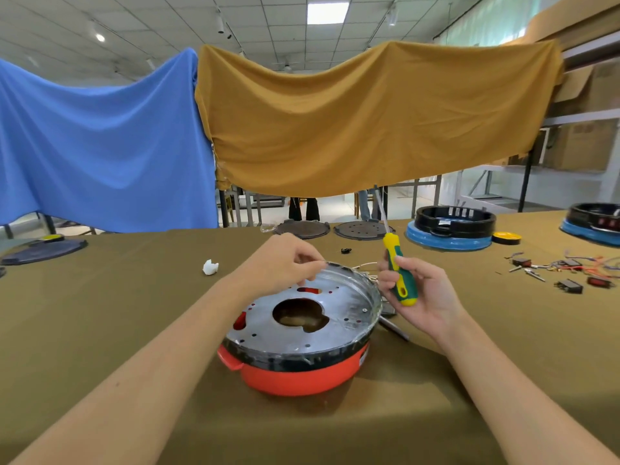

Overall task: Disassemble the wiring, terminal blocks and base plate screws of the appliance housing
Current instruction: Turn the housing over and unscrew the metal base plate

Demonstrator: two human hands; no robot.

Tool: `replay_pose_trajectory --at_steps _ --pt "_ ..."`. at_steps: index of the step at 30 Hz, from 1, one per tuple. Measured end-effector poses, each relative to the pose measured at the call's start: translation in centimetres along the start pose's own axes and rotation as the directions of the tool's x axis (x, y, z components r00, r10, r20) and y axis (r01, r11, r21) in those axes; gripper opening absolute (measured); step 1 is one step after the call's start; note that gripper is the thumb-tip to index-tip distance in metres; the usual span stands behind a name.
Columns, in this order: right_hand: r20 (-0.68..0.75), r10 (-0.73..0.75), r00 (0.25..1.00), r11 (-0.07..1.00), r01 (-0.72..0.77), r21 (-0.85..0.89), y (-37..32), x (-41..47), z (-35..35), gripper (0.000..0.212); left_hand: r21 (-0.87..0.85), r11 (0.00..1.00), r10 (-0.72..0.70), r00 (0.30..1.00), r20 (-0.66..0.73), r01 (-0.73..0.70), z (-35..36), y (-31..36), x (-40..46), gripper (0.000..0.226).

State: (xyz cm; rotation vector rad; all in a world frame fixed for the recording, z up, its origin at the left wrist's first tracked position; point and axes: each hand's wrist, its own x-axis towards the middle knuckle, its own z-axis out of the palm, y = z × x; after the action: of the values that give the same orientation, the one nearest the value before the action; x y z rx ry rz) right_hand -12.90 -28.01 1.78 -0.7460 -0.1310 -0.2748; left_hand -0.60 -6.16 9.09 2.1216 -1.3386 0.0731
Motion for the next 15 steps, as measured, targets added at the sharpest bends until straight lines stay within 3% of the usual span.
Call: replay_pose_trajectory --at_steps 6,15 --pt "0.020 -0.124 0.992 0.907 0.122 -0.403 0.5 -0.1 0.3 0.034 0.268 0.947 0.216 0.970 -0.113 -0.179 3.9 3.7 2.1 0.018" --pt "-0.124 -0.280 0.952 0.884 0.205 -0.420 0.7 -0.6 0.6 0.029 0.448 0.871 0.299 0.941 -0.157 -0.202 6.1 5.0 3.3 0.030"
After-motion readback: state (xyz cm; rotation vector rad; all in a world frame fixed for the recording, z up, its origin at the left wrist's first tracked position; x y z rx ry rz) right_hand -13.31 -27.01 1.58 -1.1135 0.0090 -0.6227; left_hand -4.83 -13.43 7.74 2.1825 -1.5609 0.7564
